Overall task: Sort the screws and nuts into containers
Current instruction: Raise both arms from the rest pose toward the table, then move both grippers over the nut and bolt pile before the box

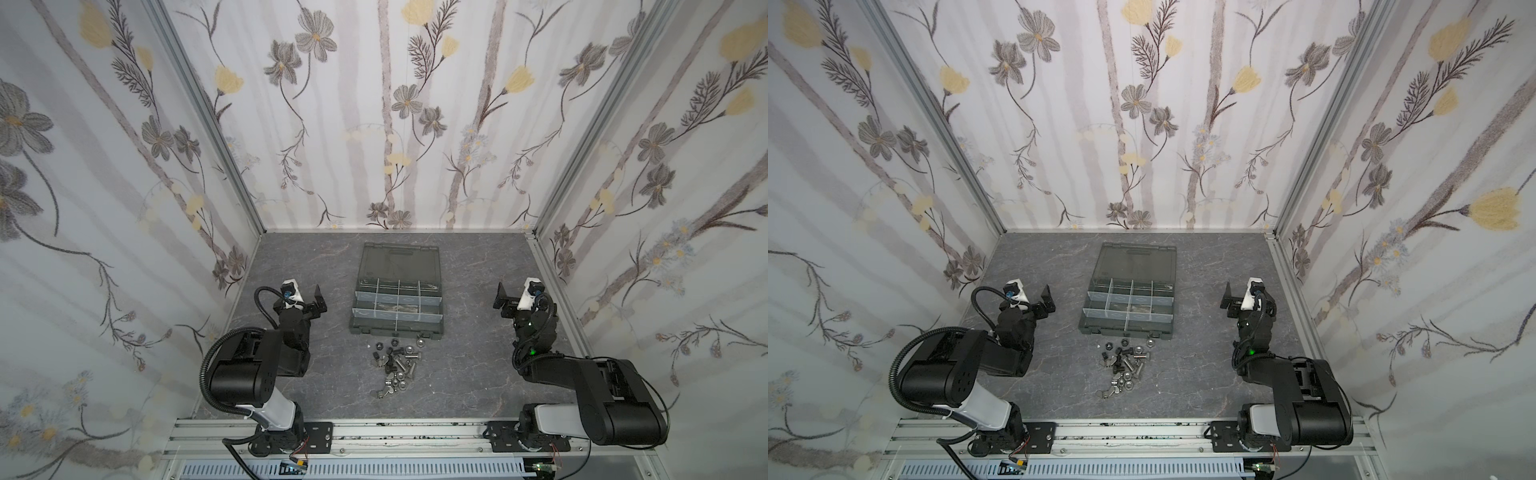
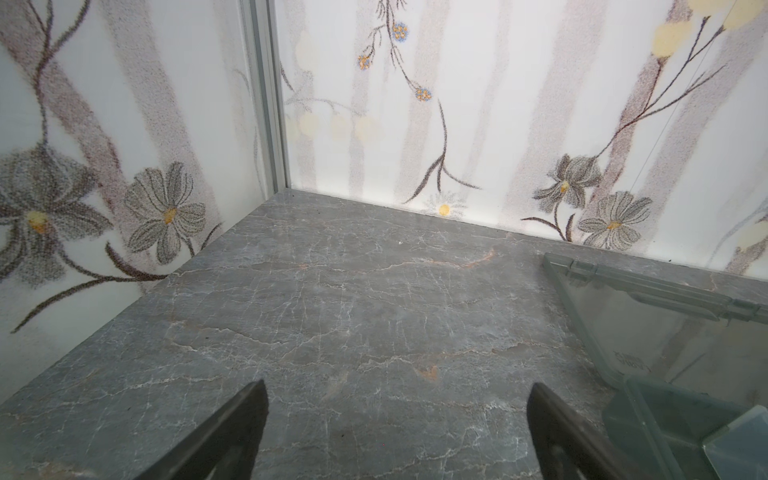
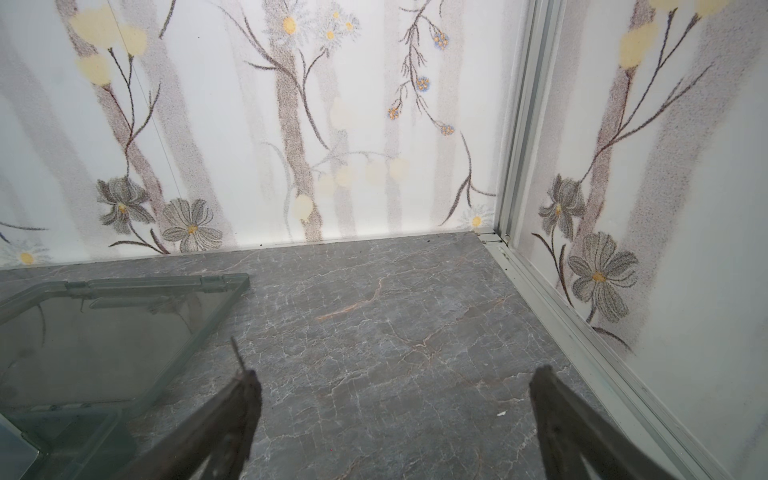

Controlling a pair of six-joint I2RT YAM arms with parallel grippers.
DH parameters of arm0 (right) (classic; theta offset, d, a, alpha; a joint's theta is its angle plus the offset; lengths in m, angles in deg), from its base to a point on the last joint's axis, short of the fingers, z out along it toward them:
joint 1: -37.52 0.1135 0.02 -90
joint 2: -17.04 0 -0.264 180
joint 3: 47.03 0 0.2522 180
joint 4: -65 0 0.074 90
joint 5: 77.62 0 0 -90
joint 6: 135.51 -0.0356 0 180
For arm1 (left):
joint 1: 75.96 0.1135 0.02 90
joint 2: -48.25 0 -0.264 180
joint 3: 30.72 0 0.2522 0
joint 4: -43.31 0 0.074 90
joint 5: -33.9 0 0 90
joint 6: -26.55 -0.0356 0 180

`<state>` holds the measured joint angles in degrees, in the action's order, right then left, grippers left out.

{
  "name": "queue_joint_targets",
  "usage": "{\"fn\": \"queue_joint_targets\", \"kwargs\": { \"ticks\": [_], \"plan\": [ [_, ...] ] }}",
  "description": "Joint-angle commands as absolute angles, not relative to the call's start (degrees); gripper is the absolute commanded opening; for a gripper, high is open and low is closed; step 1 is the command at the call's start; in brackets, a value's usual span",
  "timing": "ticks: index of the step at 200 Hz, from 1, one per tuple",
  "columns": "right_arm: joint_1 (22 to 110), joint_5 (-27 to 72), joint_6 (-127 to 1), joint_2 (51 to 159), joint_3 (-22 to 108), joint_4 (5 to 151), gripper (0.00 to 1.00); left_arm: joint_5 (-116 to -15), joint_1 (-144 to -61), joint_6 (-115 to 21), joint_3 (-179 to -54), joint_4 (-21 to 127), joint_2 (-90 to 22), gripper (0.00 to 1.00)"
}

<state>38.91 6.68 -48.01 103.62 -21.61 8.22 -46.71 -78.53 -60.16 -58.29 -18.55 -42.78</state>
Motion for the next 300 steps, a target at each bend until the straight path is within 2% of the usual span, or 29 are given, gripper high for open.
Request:
{"fn": "queue_joint_targets", "kwargs": {
  "ticks": [1, 201, 224, 252, 282, 300],
  "plan": [
    [39.0, 7.6, -47.1, 103.4, -21.2, 4.9, 1.00, -47.2, -78.5, -59.9, -58.2, -19.5, -42.5, 1.00],
    [37.9, 9.7, -47.9, 103.5, -21.1, 5.0, 1.00, -47.1, -78.4, -59.9, -58.3, -19.5, -42.6, 1.00],
    [38.2, 7.3, -48.1, 102.9, -20.9, 5.2, 1.00, -47.0, -78.4, -60.0, -58.1, -19.6, -42.5, 1.00],
    [40.3, 3.3, -46.9, 94.4, -15.5, 21.7, 1.00, -45.0, -78.8, -60.0, -56.3, -17.0, -34.7, 1.00],
    [42.3, 3.5, -55.0, 83.3, -3.4, 52.2, 1.00, -45.0, -82.2, -58.9, -64.2, 9.3, -17.5, 1.00],
    [45.8, 2.0, -56.8, 77.9, -0.6, 62.7, 1.00, -46.5, -85.2, -57.3, -69.3, 22.2, -10.8, 1.00]
  ]
}}
